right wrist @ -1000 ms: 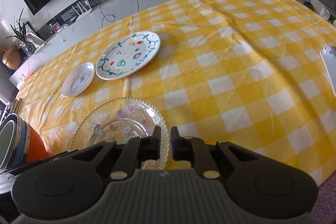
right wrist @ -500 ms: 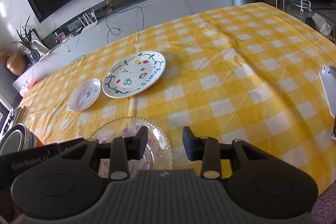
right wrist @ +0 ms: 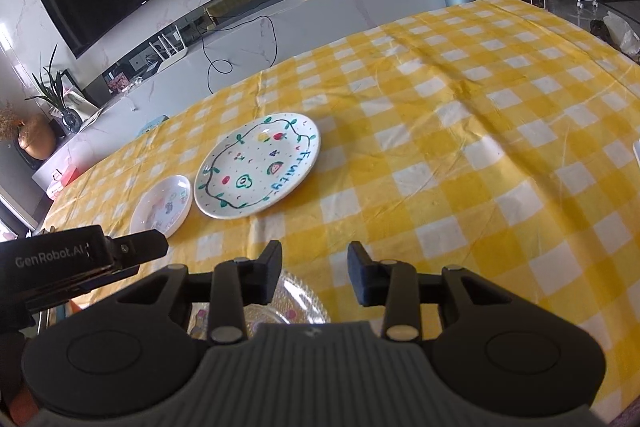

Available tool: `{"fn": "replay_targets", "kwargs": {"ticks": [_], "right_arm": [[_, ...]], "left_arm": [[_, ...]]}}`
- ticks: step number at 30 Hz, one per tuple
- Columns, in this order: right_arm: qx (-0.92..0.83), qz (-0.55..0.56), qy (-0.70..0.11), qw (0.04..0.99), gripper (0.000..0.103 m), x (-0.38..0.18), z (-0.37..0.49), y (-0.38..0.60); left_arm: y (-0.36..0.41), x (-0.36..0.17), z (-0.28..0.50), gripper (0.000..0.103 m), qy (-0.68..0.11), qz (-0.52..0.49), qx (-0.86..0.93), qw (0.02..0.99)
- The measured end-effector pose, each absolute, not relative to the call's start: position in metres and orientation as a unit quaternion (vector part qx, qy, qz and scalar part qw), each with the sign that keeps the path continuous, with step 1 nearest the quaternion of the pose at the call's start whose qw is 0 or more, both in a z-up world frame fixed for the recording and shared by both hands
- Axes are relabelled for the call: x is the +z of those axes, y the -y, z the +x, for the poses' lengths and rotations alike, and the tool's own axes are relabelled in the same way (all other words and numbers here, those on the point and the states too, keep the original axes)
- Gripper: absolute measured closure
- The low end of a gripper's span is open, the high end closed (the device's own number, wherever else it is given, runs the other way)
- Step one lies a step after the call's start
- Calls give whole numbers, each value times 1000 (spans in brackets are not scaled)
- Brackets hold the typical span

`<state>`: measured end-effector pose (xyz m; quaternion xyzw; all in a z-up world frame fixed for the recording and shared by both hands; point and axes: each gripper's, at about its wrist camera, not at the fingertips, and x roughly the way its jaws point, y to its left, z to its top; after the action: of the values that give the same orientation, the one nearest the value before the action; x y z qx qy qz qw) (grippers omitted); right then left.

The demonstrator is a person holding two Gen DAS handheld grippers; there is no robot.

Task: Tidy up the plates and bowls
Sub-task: 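Move both grippers to the rim of the white 'Fruity' plate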

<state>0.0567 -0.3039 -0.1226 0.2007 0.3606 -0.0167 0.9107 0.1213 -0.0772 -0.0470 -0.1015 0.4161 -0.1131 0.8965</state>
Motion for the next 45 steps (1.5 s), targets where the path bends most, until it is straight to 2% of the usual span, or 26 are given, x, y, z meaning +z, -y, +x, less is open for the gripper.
{"fn": "replay_targets", "kwargs": {"ticks": [11, 16, 32, 34, 35, 37, 39, 45], "right_arm": [[-24, 190, -368, 910, 69, -131, 108, 315], [-19, 188, -369, 910, 69, -136, 131, 323], [11, 244, -377, 893, 70, -153, 183, 328], [9, 248, -377, 892, 78, -154, 187, 327], [8, 252, -378, 891, 83, -155, 188, 327], [4, 261, -376, 889, 84, -155, 189, 326], [-4, 260, -374, 890, 93, -156, 190, 326], [-19, 278, -368, 887, 98, -156, 186, 330]], "left_arm": [[84, -67, 158, 59, -438, -142, -78, 884], [92, -77, 171, 59, -440, -127, -67, 887], [99, -92, 201, 59, -434, -145, -50, 888], [99, -93, 202, 62, -431, -147, -49, 889], [99, -93, 204, 65, -432, -146, -45, 889], [98, -94, 204, 71, -432, -144, -40, 889], [97, -94, 204, 80, -434, -140, -35, 889], [97, -92, 204, 83, -442, -143, -37, 885]]}}
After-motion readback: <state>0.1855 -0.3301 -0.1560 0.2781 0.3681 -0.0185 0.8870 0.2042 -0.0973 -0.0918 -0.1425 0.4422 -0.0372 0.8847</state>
